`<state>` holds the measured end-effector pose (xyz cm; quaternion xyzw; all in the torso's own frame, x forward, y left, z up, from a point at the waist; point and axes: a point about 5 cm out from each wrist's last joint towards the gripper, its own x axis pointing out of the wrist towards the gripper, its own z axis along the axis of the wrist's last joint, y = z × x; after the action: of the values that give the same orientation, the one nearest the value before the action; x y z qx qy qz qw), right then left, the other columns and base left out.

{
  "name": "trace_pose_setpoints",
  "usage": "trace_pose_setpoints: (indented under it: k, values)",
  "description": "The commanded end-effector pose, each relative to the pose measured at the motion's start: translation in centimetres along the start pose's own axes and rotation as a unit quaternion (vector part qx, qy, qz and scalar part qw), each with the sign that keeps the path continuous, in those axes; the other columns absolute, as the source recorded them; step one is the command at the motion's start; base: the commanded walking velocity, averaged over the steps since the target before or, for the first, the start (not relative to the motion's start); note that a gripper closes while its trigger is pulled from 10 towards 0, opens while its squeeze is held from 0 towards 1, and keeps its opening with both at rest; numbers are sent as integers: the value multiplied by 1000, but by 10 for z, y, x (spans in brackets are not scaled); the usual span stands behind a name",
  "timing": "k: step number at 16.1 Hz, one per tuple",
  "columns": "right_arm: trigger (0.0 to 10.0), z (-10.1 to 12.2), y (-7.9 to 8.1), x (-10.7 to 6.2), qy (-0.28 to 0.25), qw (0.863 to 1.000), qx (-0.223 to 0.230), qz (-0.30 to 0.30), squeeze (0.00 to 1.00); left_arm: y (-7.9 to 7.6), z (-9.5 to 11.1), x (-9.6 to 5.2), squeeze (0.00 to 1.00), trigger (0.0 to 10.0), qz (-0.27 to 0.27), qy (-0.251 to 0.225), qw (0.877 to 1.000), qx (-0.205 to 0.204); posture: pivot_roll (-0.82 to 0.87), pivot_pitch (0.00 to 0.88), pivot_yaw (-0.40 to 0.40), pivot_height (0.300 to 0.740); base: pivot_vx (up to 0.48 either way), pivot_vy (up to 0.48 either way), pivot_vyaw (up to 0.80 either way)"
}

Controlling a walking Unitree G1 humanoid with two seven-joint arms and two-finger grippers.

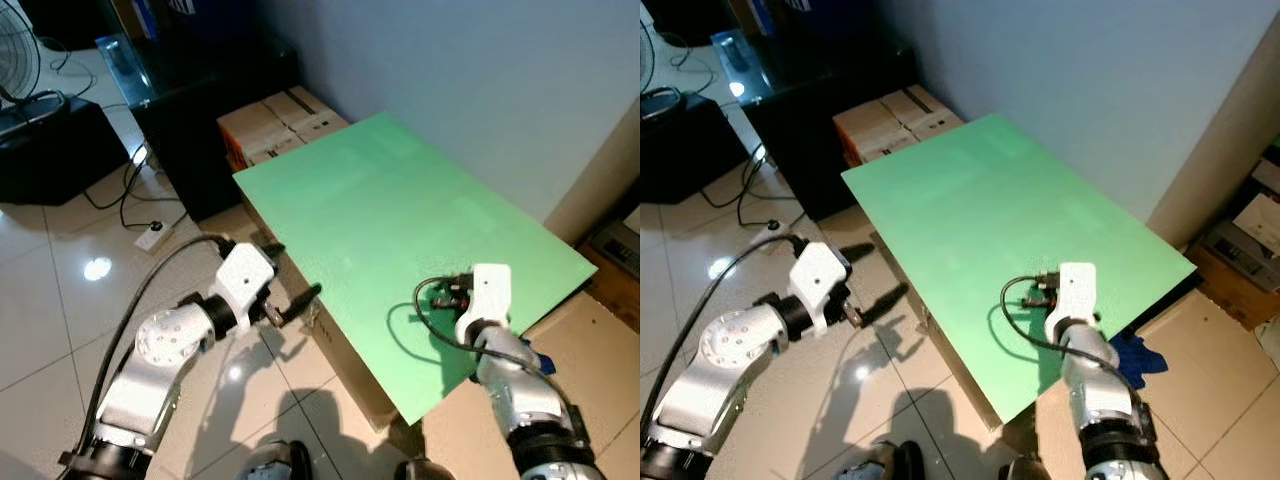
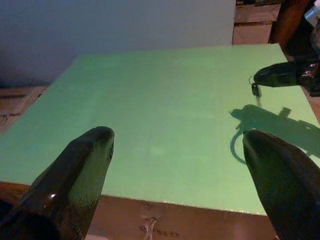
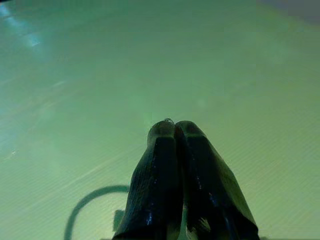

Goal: Hang keys on a hook

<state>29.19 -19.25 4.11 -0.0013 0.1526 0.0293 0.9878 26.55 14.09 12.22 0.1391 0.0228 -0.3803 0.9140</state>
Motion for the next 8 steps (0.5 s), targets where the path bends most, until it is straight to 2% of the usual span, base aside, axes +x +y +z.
trace_pose_setpoints:
  k: [1, 4, 5, 8]
  values:
    - [0, -2, 2, -2, 3, 1000, -19, 5, 0, 4, -2, -2, 0, 10000, 10, 1, 1000, -4, -39, 74, 92, 740, 0, 0, 0]
    - [0, 4, 0, -5, -8, 997, -76, -3, 0, 9, 1, -1, 0, 10000, 39, -13, 999, -10, -43, 75, 93, 740, 0, 0, 0]
    - [0, 11, 0, -8, -29, 993, -112, -7, 0, 12, 3, 1, 0, 10000, 59, -25, 998, -18, -51, 72, 90, 740, 0, 0, 0]
    - [0, 23, 0, -11, -66, 987, -144, -28, 0, 13, 4, 3, 0, 10000, 74, -33, 996, -20, -62, 72, 91, 740, 0, 0, 0]
